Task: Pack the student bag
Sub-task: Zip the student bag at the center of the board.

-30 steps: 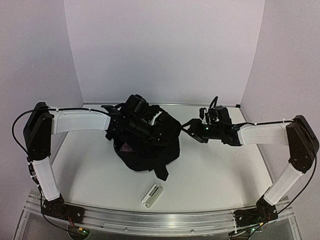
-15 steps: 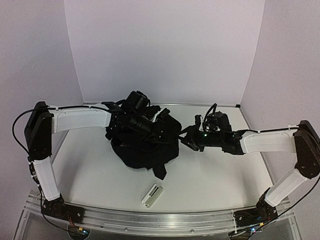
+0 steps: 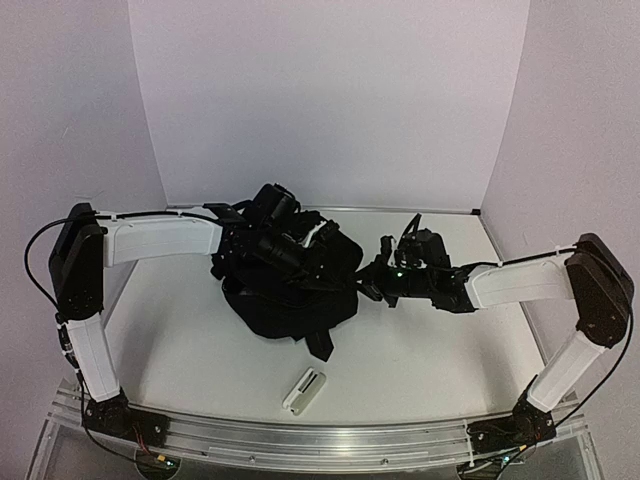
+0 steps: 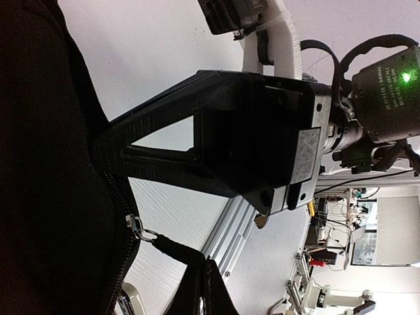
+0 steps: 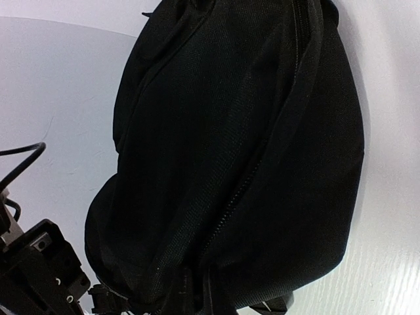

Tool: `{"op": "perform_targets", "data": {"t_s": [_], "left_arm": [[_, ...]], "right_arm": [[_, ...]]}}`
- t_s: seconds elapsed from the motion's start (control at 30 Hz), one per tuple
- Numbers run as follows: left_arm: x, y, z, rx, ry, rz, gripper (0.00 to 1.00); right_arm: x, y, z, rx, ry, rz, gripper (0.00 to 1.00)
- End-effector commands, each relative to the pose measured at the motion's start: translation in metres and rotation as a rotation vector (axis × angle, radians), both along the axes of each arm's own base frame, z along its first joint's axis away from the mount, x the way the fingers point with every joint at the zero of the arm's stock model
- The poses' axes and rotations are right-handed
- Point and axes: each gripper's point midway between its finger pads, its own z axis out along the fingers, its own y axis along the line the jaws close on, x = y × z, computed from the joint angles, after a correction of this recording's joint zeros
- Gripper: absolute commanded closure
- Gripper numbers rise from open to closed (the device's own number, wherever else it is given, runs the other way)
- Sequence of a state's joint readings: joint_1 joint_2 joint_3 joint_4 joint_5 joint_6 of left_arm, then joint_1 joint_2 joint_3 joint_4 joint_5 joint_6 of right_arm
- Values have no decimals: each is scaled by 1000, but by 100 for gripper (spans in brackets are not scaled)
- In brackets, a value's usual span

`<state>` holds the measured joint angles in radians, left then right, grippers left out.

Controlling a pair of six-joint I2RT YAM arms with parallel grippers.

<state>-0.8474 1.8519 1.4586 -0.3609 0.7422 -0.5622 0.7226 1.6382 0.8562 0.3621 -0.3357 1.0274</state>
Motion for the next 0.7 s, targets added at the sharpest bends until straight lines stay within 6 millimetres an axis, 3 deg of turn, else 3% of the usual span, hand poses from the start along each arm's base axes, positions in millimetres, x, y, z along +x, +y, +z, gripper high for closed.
{"op": "perform_targets", "data": {"t_s": [0.0,0.3,0.67], "left_arm": [[-17,0,45,-92,-68,-98,100],[-36,28,32,20,-38,-106,100],[-38,54,31,78,-43,-80,100]], "right_arm": [[30,-15,13,0,-65,-118,100],[63,-64,-2,-59,-71,-259,100],[82,-87,0,-115,-94,-326,100]]}}
